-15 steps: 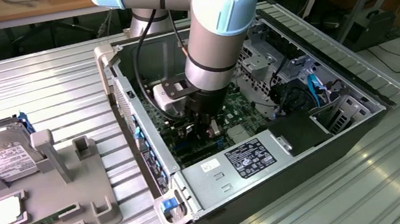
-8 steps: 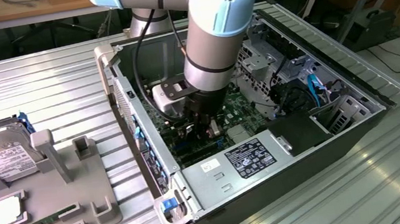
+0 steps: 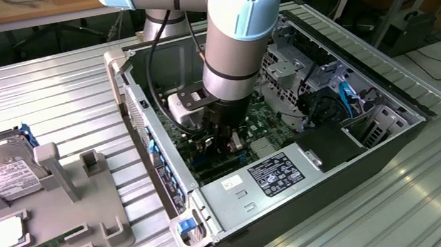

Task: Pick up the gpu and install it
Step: 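Insert the gpu into the slot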

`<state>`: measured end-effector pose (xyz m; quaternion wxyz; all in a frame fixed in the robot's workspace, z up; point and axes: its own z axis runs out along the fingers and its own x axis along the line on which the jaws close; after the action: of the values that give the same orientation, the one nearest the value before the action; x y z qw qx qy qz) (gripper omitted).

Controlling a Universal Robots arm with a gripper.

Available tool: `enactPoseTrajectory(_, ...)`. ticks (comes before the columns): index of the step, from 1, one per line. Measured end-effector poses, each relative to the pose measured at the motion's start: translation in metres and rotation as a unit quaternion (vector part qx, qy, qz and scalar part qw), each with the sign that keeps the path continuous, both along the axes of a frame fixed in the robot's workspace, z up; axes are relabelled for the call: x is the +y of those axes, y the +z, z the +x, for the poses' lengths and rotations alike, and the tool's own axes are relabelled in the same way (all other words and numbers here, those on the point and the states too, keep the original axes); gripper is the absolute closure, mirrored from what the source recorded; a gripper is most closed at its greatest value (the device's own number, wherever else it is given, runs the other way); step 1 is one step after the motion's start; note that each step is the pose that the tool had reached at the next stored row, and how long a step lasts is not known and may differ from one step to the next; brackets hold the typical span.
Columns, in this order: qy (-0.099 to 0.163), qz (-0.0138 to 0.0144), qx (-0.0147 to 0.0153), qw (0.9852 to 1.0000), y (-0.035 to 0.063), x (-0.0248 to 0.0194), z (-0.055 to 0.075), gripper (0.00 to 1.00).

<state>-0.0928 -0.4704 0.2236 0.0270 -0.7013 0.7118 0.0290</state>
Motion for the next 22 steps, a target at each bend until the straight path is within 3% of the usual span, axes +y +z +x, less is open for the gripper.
enactPoseTrajectory(6,0.000,-0.0001,0.0000,1.0000,0.0074,0.0000,0.000,0.72)
enactPoseTrajectory(19,0.000,-0.0003,0.0000,1.0000,0.0111,0.0000,0.001,0.72)
enactPoseTrajectory(22,0.000,-0.0026,0.0000,1.0000,0.0111,0.0000,0.001,0.72)
